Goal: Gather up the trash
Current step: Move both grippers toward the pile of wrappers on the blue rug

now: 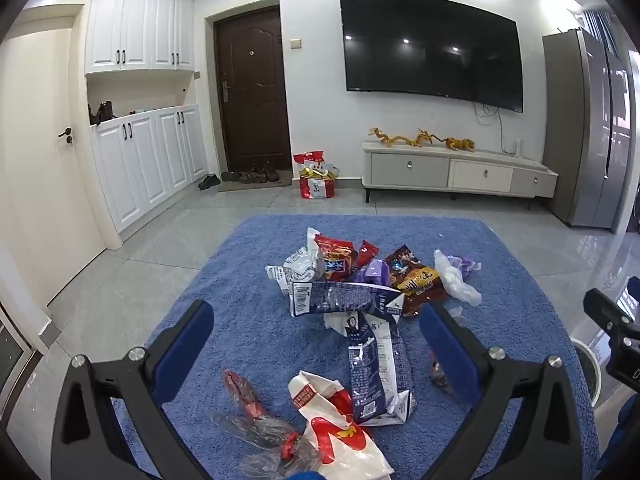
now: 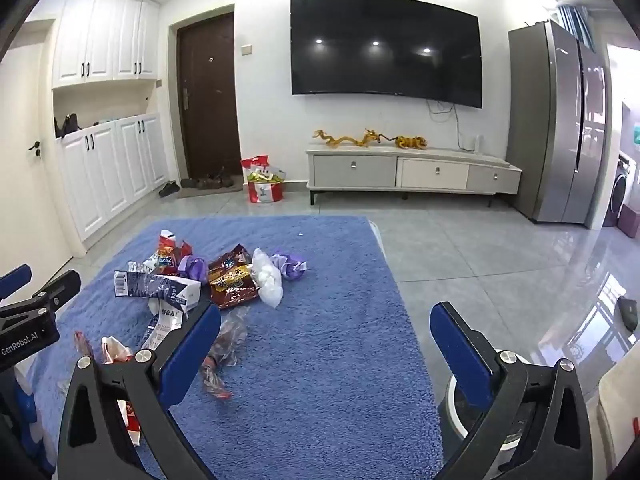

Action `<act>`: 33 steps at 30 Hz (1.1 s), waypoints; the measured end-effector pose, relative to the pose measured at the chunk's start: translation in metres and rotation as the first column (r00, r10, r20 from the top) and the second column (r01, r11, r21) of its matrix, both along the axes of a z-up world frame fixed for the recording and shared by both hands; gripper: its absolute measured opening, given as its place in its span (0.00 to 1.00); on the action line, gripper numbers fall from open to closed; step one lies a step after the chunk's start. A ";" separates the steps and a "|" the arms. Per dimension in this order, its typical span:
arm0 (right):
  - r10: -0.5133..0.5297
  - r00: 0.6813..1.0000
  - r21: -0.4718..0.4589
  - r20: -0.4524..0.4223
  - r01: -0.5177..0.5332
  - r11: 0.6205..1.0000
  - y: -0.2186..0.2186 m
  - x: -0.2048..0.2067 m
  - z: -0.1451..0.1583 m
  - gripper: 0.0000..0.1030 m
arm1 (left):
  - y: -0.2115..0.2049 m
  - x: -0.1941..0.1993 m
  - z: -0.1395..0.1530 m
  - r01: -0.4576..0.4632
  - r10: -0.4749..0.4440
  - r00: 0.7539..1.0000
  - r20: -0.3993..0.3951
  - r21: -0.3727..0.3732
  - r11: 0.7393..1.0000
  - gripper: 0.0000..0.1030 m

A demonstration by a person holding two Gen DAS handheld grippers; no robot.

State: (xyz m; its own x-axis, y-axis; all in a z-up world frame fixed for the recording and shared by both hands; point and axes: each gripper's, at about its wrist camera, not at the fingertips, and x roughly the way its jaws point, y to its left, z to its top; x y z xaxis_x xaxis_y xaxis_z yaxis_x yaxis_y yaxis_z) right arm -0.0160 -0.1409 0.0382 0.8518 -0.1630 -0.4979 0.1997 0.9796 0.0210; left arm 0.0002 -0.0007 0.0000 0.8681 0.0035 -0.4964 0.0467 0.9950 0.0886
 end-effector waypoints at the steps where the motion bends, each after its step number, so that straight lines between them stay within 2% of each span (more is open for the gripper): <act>1: -0.001 1.000 0.001 0.000 0.001 1.000 -0.001 0.001 0.001 1.00 | 0.002 -0.001 0.000 0.006 -0.005 1.000 0.023 -0.047 0.999 1.00; 10: -0.038 0.998 -0.007 0.046 0.038 0.999 -0.006 -0.013 0.010 1.00 | 0.012 0.008 0.011 0.040 -0.040 0.999 -0.012 -0.044 0.998 1.00; 24: -0.068 0.995 -0.018 0.071 0.070 0.997 -0.008 -0.019 0.011 1.00 | 0.011 -0.005 0.015 0.017 -0.016 1.000 0.025 -0.035 0.999 1.00; 33: -0.058 0.994 -0.012 0.092 0.059 0.998 -0.007 -0.024 0.010 1.00 | 0.005 -0.009 0.018 0.042 -0.041 0.999 0.031 -0.035 0.998 1.00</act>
